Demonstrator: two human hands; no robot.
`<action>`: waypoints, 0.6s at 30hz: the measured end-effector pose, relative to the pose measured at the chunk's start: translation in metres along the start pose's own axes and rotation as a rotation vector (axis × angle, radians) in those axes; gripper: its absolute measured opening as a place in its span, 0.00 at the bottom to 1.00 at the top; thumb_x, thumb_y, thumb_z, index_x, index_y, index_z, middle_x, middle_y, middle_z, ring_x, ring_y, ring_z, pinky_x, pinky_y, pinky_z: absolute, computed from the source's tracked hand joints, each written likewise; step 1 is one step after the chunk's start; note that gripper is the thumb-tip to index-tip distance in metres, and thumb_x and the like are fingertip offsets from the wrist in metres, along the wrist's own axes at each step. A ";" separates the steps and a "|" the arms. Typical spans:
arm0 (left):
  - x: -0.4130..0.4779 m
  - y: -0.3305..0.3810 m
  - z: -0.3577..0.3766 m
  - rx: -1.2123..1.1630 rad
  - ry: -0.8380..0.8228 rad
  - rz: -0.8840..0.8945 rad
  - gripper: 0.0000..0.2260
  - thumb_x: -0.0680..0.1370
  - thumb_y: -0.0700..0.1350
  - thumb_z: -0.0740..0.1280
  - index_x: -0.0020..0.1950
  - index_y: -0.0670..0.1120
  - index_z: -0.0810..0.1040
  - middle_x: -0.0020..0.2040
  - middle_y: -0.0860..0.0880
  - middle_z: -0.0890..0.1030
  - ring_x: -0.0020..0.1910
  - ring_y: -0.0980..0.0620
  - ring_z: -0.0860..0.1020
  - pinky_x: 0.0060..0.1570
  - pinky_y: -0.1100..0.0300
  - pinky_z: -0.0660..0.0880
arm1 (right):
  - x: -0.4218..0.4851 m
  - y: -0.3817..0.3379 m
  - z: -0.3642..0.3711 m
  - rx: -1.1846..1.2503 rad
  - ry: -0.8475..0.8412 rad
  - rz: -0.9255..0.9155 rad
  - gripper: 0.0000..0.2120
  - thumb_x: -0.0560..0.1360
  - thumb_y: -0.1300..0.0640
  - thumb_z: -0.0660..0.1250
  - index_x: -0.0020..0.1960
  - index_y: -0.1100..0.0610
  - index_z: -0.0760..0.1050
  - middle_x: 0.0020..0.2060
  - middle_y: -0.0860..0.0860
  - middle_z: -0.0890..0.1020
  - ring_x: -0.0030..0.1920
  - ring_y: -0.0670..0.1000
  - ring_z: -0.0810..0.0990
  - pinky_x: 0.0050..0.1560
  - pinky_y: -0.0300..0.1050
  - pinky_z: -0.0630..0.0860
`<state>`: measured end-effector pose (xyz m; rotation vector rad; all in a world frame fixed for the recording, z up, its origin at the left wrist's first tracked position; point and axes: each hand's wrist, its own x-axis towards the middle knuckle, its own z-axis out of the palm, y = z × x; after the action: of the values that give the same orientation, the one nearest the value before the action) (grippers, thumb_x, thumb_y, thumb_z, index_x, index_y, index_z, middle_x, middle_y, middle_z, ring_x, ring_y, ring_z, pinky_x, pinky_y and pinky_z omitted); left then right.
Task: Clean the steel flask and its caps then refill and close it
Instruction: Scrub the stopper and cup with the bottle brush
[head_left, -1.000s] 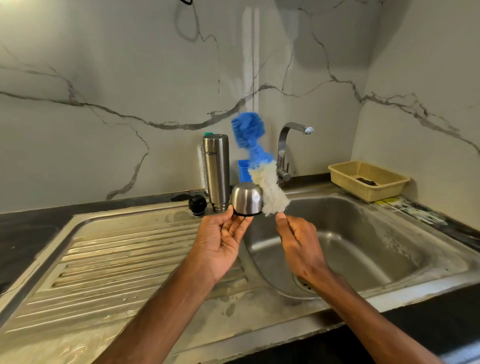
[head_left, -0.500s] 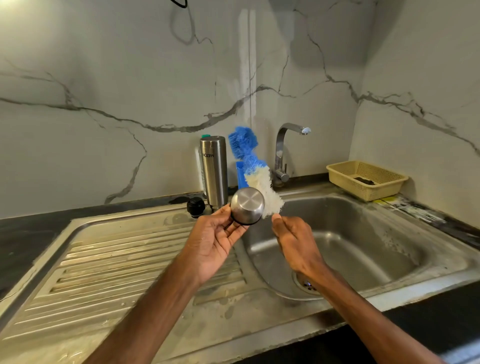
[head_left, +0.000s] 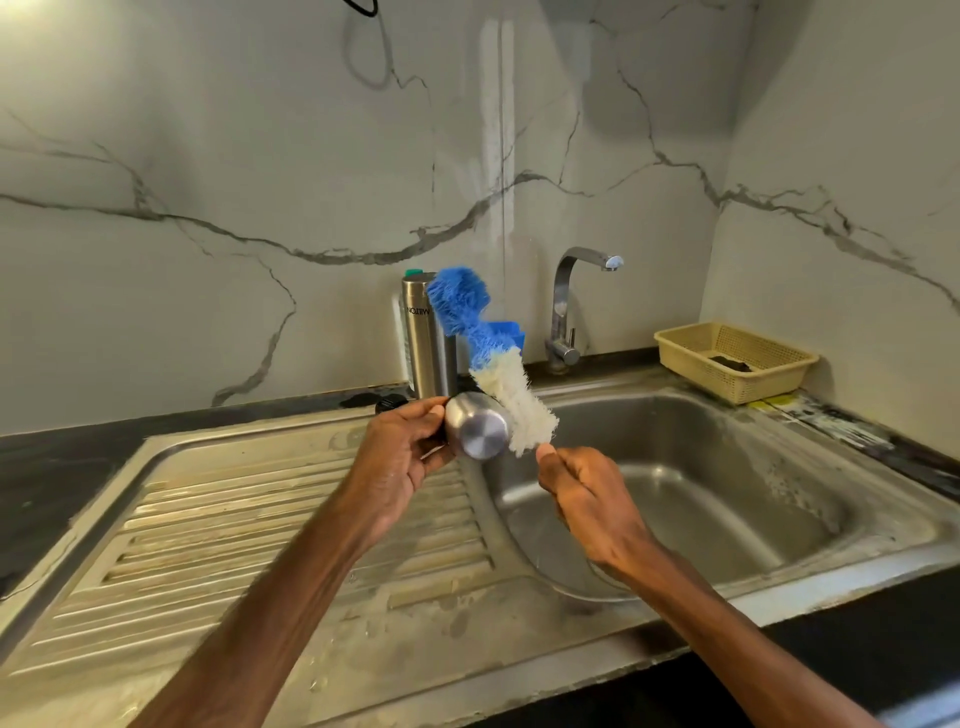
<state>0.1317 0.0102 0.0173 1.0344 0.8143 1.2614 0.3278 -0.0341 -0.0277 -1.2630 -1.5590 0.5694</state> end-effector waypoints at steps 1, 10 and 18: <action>-0.002 -0.003 0.001 0.066 -0.030 0.024 0.12 0.83 0.34 0.59 0.62 0.37 0.80 0.56 0.39 0.84 0.52 0.46 0.82 0.52 0.57 0.82 | 0.003 -0.001 0.000 0.005 0.012 0.015 0.24 0.84 0.50 0.58 0.29 0.52 0.64 0.20 0.43 0.66 0.23 0.45 0.61 0.27 0.40 0.60; 0.001 -0.013 -0.003 0.507 -0.047 0.325 0.11 0.83 0.35 0.63 0.56 0.42 0.84 0.45 0.41 0.86 0.44 0.53 0.83 0.49 0.64 0.80 | 0.004 -0.002 -0.001 -0.096 -0.004 0.023 0.24 0.84 0.51 0.57 0.30 0.52 0.66 0.22 0.43 0.68 0.23 0.42 0.63 0.26 0.40 0.62; 0.001 -0.021 0.000 0.795 0.036 0.555 0.11 0.81 0.37 0.67 0.57 0.50 0.84 0.45 0.60 0.84 0.46 0.65 0.82 0.46 0.74 0.74 | 0.004 0.003 -0.001 -0.226 -0.017 -0.010 0.24 0.84 0.50 0.57 0.30 0.55 0.66 0.24 0.45 0.67 0.24 0.43 0.63 0.27 0.39 0.61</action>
<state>0.1394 0.0109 -0.0028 1.9806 1.1403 1.4397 0.3307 -0.0300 -0.0285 -1.4211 -1.6787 0.4066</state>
